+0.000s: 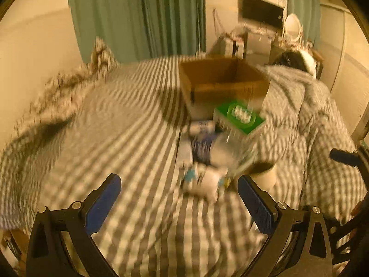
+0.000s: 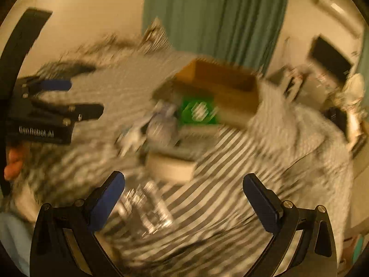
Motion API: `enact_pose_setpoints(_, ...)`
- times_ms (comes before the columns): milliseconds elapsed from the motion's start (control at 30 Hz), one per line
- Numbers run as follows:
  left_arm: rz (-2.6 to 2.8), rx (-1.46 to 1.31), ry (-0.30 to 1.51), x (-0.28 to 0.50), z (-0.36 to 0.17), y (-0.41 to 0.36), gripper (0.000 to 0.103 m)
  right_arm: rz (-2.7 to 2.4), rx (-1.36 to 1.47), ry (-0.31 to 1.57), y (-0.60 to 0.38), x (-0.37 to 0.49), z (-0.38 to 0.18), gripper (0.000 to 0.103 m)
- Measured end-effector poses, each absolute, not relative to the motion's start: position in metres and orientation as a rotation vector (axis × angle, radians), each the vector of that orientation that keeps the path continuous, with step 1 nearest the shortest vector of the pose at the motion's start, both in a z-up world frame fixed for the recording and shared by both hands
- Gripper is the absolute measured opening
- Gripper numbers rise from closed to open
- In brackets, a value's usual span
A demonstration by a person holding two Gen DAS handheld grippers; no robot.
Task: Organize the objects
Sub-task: 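Grasp the foil blister pack with the right tool while the left tool grasps the white plush toy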
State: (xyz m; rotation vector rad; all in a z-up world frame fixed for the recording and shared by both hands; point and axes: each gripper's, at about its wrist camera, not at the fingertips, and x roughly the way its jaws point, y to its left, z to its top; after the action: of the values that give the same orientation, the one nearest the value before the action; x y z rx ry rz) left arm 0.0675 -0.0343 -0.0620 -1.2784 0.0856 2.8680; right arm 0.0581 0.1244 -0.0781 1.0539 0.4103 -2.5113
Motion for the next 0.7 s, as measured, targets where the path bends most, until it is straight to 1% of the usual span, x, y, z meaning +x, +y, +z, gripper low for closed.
enact_pose_setpoints(133, 2.837, -1.361, 0.097, 0.073, -0.089, -0.038, 0.103, -2.401, 1.15, 0.385, 0.113, 0.061, -0.115, 0.103)
enact_pose_setpoints(367, 2.821, -1.385, 0.127, 0.064, -0.098, -0.034, 0.103, -2.268, 1.282, 0.485, 0.092, 0.043, -0.161, 0.103)
enact_pose_setpoints(567, 2.793, -1.418, 0.159, 0.047, -0.108, -0.028, 0.103, -2.239, 1.333, 0.466, 0.094, 0.034, -0.175, 0.102)
enact_pose_setpoints(600, 2.79, -1.425, 0.168, 0.044, -0.11, -0.026, 0.103, -2.242, 1.326, 0.466, 0.095, 0.035, -0.174, 0.095)
enact_pose_setpoints(633, 2.787, -1.427, 0.168, 0.041, -0.111, -0.025, 0.103, -2.248, 1.316, 0.464, 0.097, 0.036, -0.172, 0.083)
enact_pose_setpoints(700, 2.771, -1.437, 0.147, 0.034, -0.113, -0.023, 0.103, -2.256, 1.296, 0.418, 0.105, 0.038, -0.164, 0.07)
